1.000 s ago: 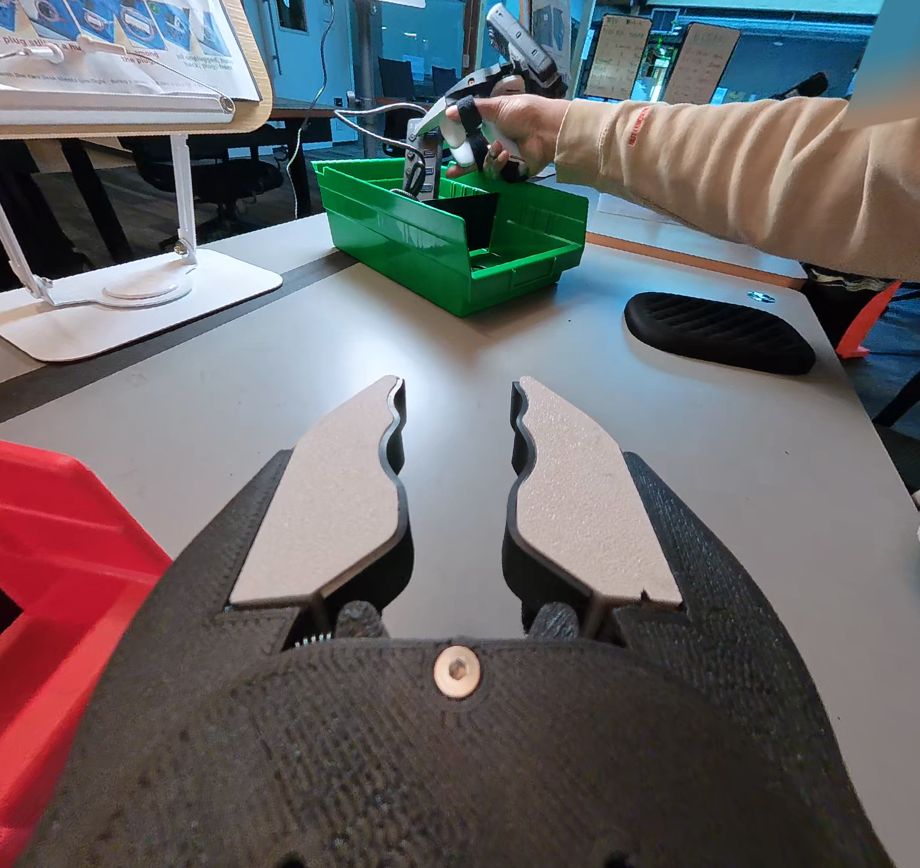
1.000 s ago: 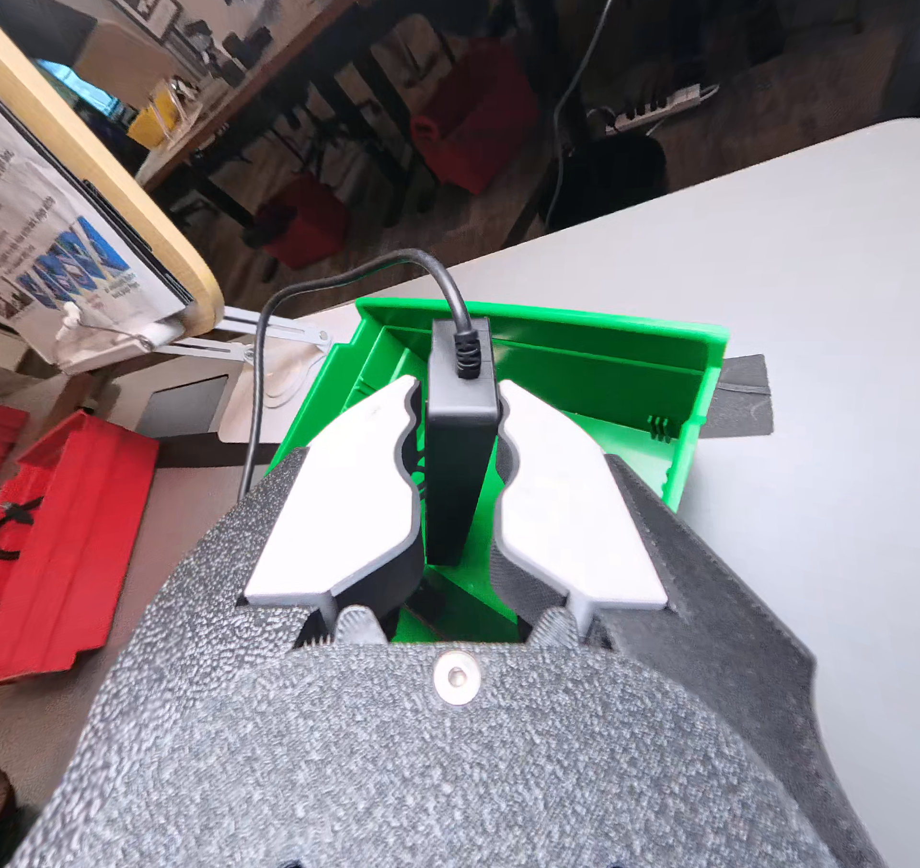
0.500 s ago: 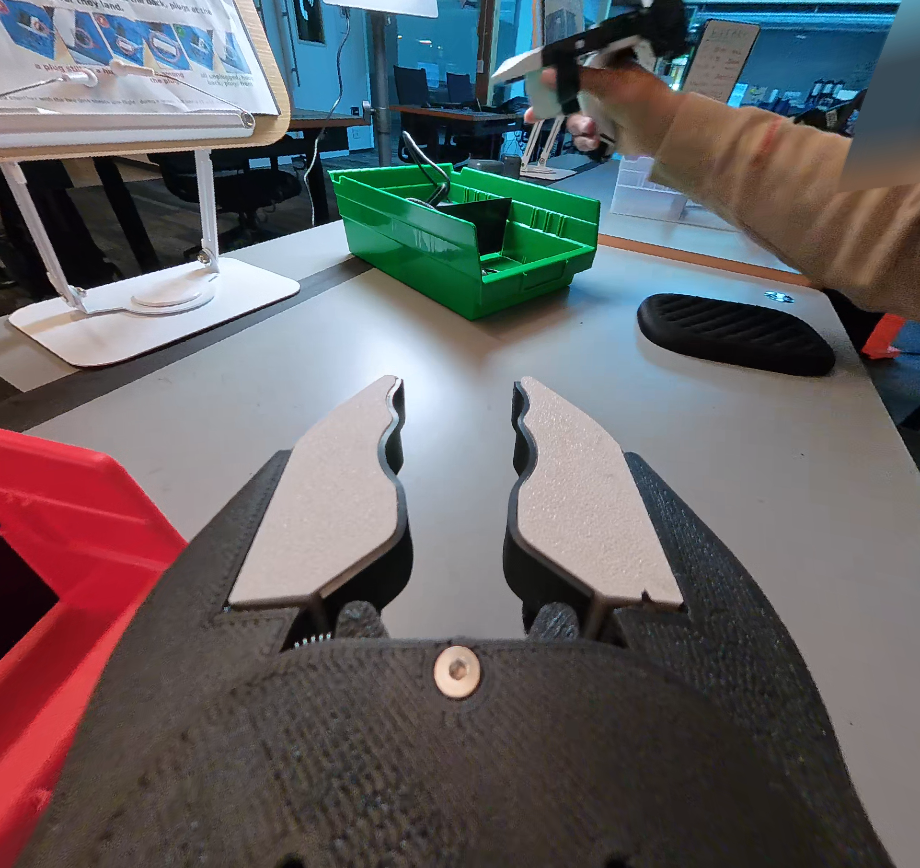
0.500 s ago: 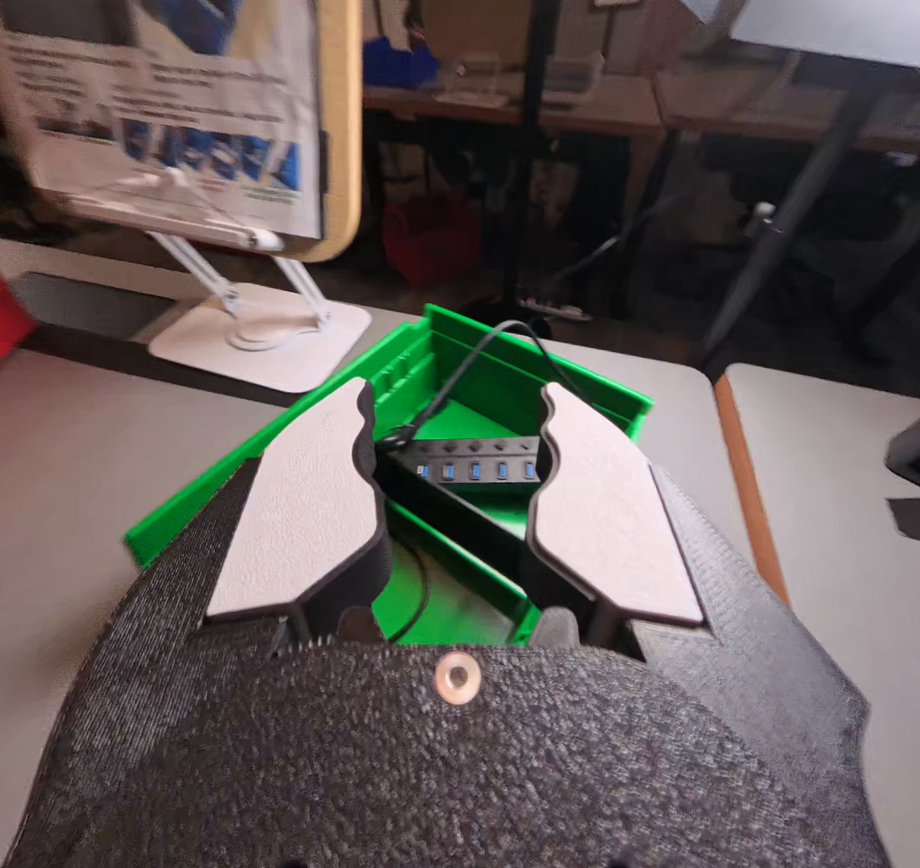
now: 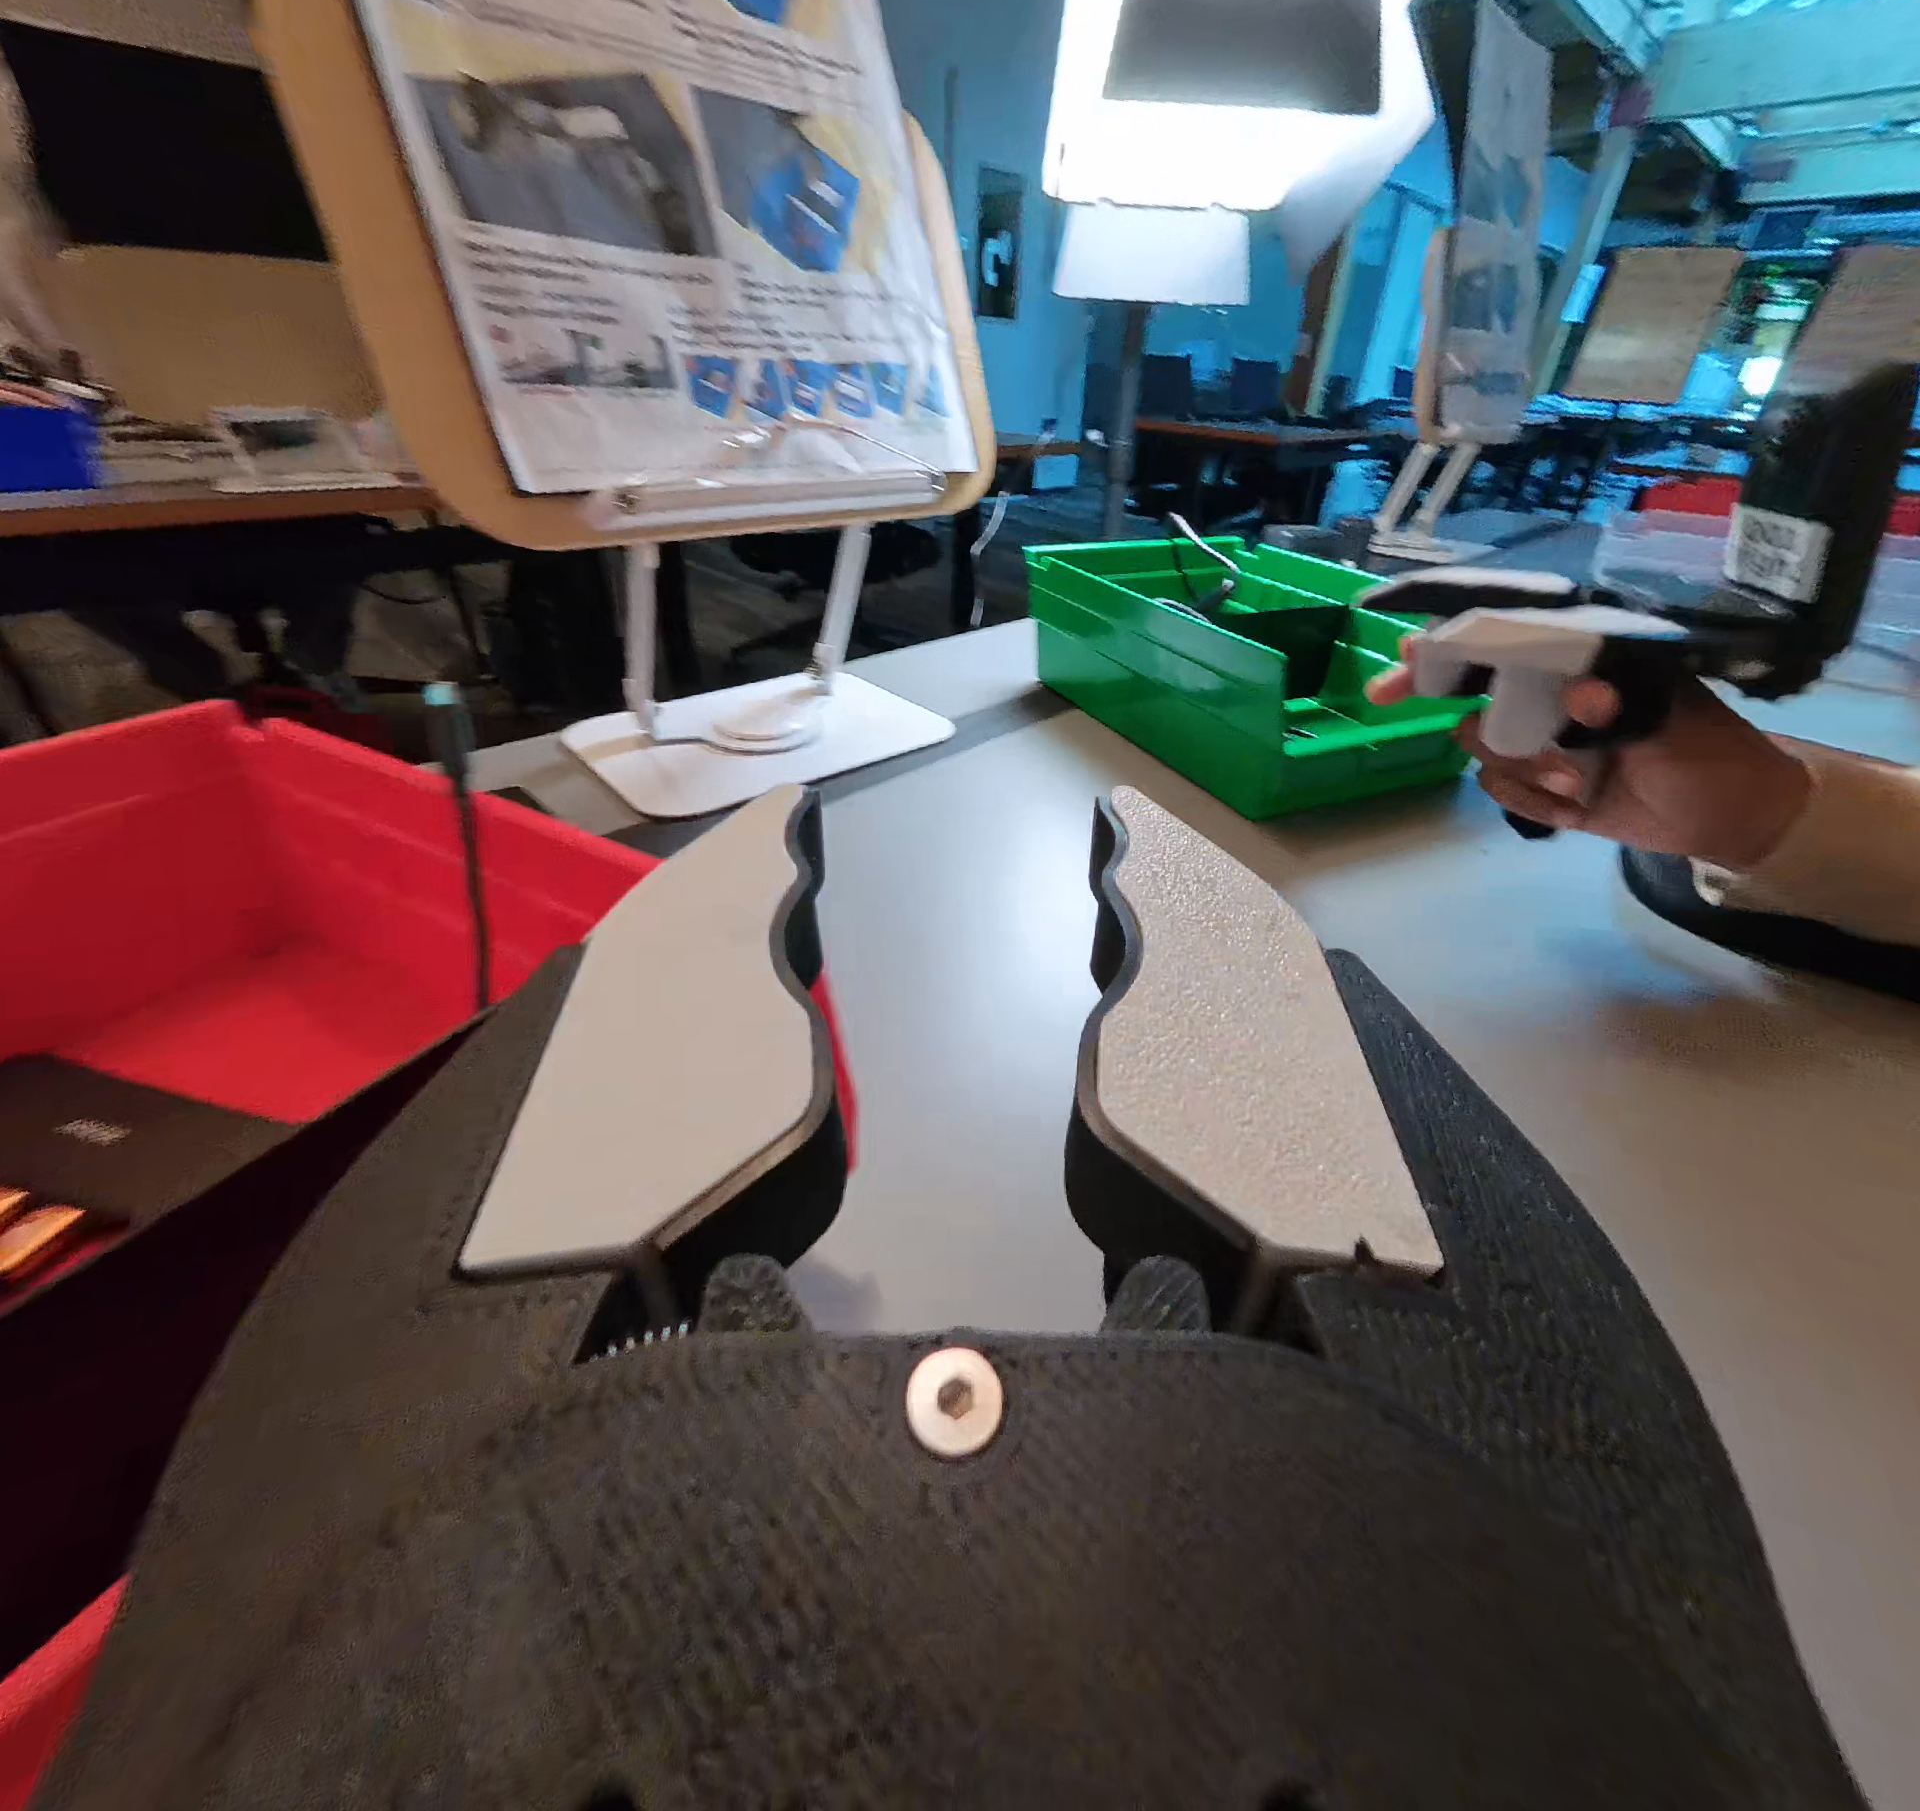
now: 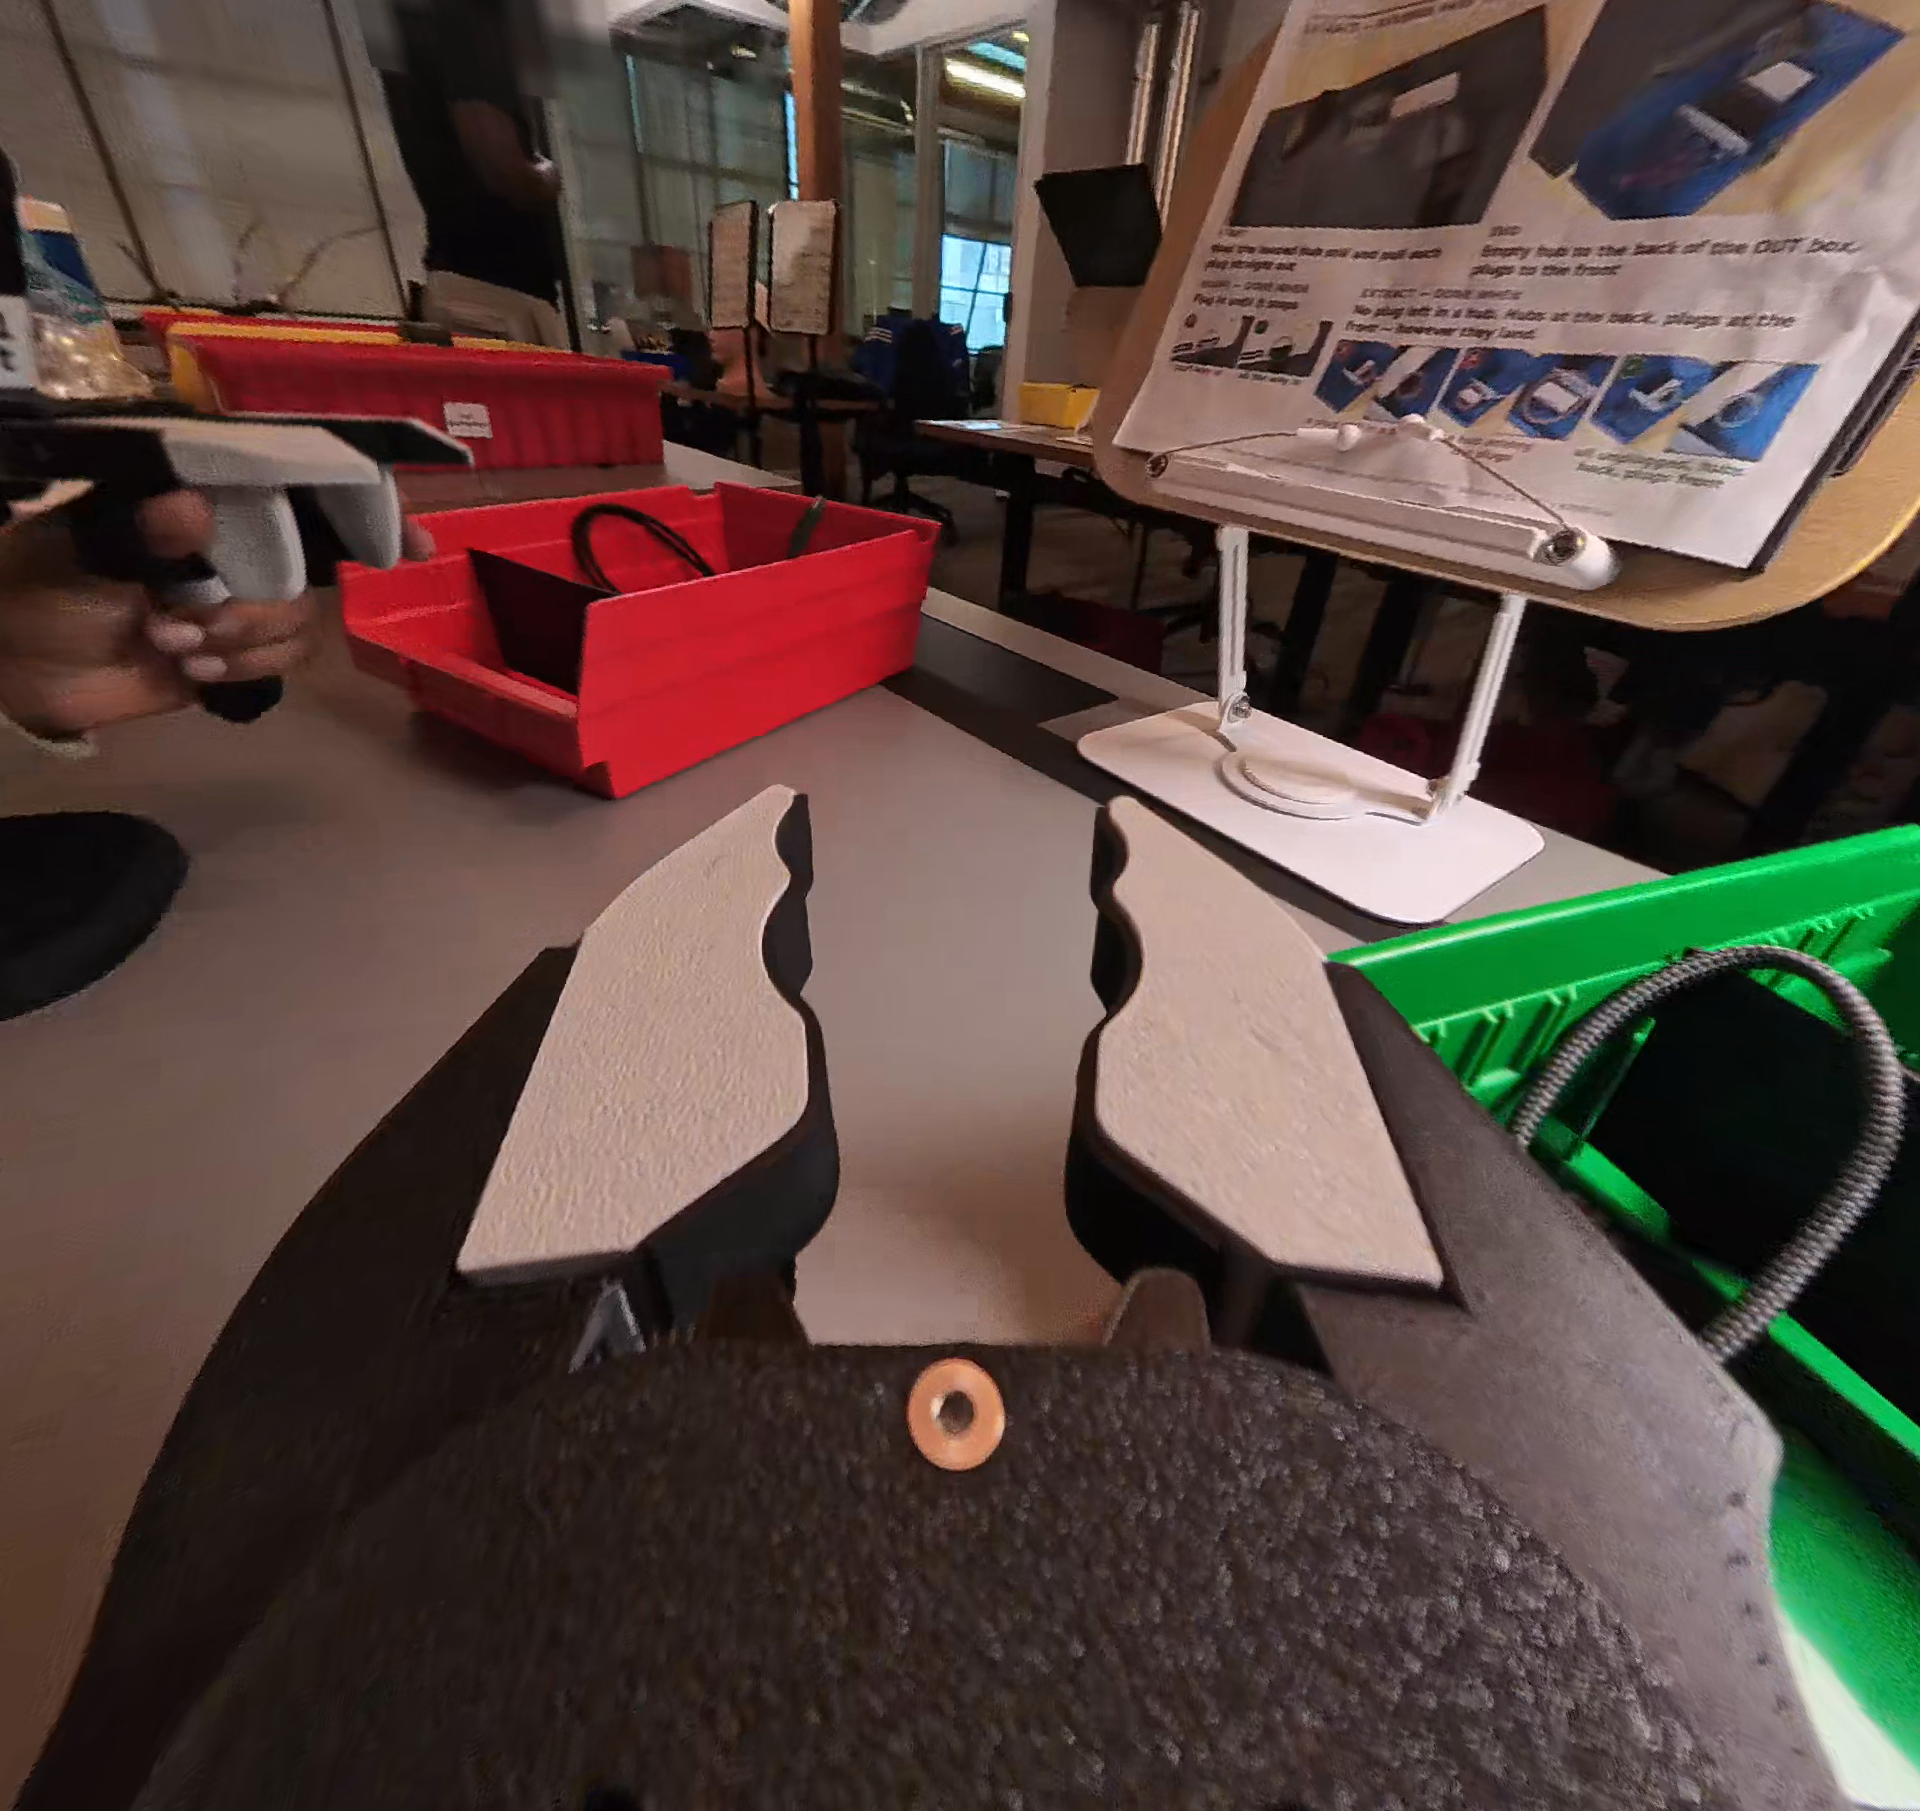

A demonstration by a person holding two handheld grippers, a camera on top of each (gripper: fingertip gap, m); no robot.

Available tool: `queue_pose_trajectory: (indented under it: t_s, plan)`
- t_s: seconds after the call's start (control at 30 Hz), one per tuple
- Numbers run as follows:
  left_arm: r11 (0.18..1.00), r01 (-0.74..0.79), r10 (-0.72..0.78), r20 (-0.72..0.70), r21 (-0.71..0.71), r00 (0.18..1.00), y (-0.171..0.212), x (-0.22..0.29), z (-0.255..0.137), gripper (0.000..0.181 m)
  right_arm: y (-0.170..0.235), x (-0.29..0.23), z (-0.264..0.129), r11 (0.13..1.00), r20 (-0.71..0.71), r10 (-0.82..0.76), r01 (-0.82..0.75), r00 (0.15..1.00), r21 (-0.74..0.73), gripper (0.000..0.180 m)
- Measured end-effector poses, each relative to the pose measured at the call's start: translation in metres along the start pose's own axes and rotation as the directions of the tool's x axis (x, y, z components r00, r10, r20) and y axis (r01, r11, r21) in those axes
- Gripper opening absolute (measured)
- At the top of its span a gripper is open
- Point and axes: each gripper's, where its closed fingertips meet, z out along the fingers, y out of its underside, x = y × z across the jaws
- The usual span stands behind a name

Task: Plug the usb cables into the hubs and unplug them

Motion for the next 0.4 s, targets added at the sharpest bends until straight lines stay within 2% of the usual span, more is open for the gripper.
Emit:
queue_pose_trajectory:
  t_s: [0.07, 0.17, 0.27, 0.4]
  plan:
    - [1.0, 0.0, -0.001, 0.058, 0.016, 0.998, -0.009, -0.018, -0.009, 0.05, 0.005, -0.004, -0.001, 1.0, 0.005, -0.028, 0.028, 1.0, 0.001, 0.049]
    - [0.999, -0.022, 0.025, 0.135, -0.028, 0.991, -0.022, -0.047, -0.019, 0.05, 0.01, -0.01, -0.001, 1.0, 0.038, 0.014, -0.014, 0.999, -0.01, 0.05]
    - [0.988, -0.012, 0.037, 0.154, -0.156, 0.987, -0.032, -0.075, -0.022, 0.052, 0.009, -0.012, -0.001, 1.0, 0.055, 0.027, -0.027, 0.998, -0.01, 0.053]
    - [0.929, -0.004, 0.076, 0.179, -0.369, 0.981, -0.034, -0.121, -0.015, 0.055, 0.009, -0.018, -0.003, 0.997, 0.105, 0.073, -0.07, 0.992, -0.026, 0.057]
